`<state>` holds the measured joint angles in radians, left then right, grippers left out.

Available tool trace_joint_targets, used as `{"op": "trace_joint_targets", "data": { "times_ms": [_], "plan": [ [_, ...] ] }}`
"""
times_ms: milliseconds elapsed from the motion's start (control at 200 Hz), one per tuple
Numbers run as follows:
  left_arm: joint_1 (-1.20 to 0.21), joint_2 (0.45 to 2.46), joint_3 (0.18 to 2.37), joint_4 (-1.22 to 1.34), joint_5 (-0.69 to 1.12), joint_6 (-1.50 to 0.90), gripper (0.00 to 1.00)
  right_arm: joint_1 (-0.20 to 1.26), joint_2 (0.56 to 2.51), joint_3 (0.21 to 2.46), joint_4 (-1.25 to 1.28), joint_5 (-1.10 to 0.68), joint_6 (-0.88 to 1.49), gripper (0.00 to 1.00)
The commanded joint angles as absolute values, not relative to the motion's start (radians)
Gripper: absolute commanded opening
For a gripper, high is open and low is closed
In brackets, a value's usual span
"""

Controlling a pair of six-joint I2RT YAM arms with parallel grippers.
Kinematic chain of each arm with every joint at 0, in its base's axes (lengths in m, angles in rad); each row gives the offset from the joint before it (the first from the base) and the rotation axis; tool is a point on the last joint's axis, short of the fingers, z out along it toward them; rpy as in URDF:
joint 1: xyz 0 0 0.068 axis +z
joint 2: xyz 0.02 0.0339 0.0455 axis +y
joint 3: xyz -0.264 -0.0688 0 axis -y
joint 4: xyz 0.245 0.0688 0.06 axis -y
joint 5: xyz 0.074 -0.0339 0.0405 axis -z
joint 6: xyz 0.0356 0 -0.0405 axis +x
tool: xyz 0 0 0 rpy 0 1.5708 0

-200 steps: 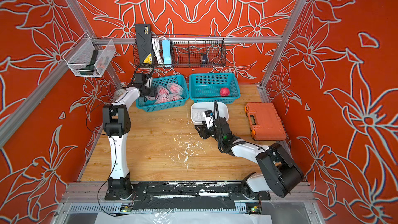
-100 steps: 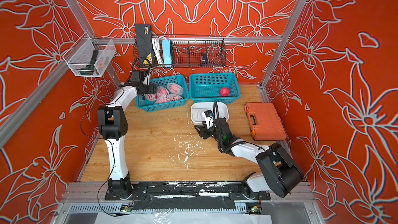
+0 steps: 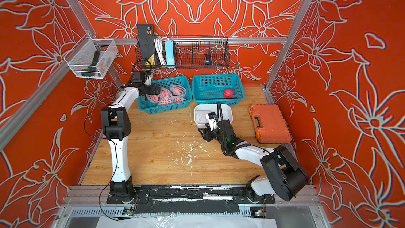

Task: Remove foam nets from apples
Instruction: Pick up the apple from the basket.

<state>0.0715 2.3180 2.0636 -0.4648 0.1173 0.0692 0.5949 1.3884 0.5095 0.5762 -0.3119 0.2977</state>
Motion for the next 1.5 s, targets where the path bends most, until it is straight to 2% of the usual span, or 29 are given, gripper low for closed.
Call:
{"op": "trace_joint_targets", "data": {
  "times_ms": [0, 676, 756, 821, 896, 1106, 1216, 1311, 1496],
  "plan": [
    [0.078, 2.369, 2.101, -0.518, 0.123, 0.052, 0.98, 0.601, 1.374, 0.533, 0.587, -0.308, 0.301, 0.60],
    [0.078, 2.434, 2.064, -0.477, 0.186, 0.046, 0.95, 0.601, 1.384, 0.539, 0.582, -0.307, 0.302, 0.61],
    [0.078, 2.436, 2.059, -0.482, 0.189, 0.044, 0.89, 0.601, 1.387, 0.540, 0.583, -0.307, 0.302, 0.61],
    [0.078, 2.427, 2.042, -0.467, 0.193, 0.042, 0.80, 0.601, 1.388, 0.540, 0.581, -0.306, 0.302, 0.60],
    [0.078, 2.416, 2.026, -0.454, 0.194, 0.037, 0.78, 0.601, 1.388, 0.541, 0.582, -0.307, 0.302, 0.60],
    [0.078, 2.397, 2.019, -0.442, 0.200, 0.035, 0.63, 0.601, 1.385, 0.541, 0.578, -0.307, 0.302, 0.60],
    [0.078, 2.393, 2.023, -0.447, 0.199, 0.034, 0.61, 0.601, 1.382, 0.541, 0.576, -0.305, 0.302, 0.60],
    [0.078, 2.377, 2.015, -0.444, 0.203, 0.031, 0.55, 0.601, 1.382, 0.541, 0.574, -0.303, 0.302, 0.61],
    [0.078, 2.330, 2.012, -0.453, 0.196, 0.029, 0.54, 0.601, 1.384, 0.543, 0.575, -0.304, 0.303, 0.61]
  ]
}}
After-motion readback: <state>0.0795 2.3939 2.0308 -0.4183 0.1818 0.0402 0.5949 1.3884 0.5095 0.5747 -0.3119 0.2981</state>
